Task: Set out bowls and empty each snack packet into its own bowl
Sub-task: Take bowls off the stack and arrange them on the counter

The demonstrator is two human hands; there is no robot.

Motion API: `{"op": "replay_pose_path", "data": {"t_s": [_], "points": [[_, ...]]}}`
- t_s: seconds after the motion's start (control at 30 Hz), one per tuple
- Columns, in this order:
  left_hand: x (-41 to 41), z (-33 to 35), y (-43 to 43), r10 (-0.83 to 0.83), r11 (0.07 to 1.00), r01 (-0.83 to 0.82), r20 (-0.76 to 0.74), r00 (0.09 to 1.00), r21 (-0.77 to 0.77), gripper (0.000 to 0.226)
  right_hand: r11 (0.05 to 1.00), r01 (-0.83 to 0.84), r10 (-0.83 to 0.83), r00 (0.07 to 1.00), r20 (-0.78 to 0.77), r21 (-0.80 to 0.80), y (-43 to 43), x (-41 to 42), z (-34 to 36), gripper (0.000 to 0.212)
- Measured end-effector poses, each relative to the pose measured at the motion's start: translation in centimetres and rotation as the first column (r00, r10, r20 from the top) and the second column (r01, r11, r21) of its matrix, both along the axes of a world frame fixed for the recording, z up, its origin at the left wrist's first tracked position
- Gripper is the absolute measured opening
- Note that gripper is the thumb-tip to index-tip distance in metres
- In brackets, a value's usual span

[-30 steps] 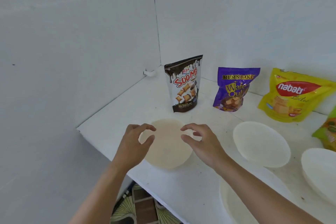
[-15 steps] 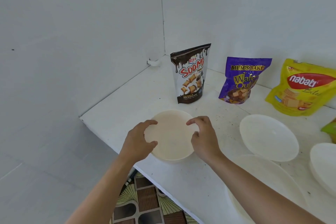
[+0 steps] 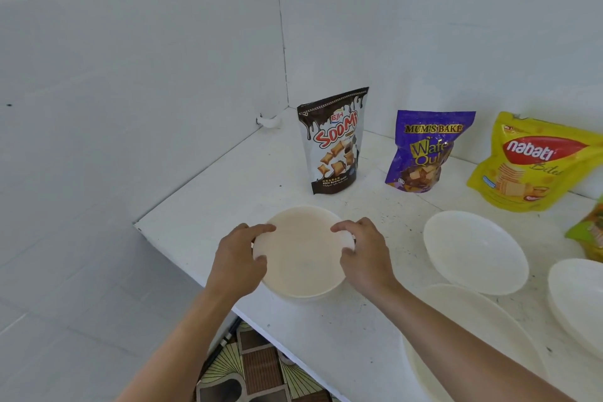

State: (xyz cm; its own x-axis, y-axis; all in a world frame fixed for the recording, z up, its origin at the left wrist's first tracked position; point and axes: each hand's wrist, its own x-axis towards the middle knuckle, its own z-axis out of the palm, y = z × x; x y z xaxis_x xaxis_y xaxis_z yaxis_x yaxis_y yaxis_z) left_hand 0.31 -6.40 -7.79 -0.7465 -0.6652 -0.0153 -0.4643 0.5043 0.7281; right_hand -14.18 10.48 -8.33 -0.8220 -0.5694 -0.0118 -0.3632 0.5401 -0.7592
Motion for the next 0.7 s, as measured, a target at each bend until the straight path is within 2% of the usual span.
{"op": "replay_pose_path", "data": {"t_s": [0.17, 0.33, 0.57, 0.7], "points": [[0.0, 0.5, -0.7, -0.036, 0.999, 0.035, 0.022, 0.999, 0.032, 0.060, 1.000, -0.016, 0.016, 1.000, 0.019, 0.017, -0.1, -0.3, 0.4, 0.046], [-0.3, 1.5, -0.9, -0.126, 0.988, 0.113, 0.134, 0.983, 0.101, 0.065, 0.996, -0.083, 0.081, 0.996, 0.045, 0.042, 0.1, -1.1, 1.6, 0.044], [-1.0, 4.2, -1.3, -0.126, 0.978, 0.127, -0.013, 0.992, 0.164, 0.069, 0.996, -0.046, 0.049, 0.998, 0.048, -0.071, 0.7, -1.6, 4.4, 0.048], [-2.8, 8.2, -0.2, -0.149, 0.973, 0.164, -0.099, 0.984, 0.165, 0.069, 0.972, 0.006, 0.001, 1.000, 0.030, -0.233, 2.1, -2.7, 7.3, 0.053]]}}
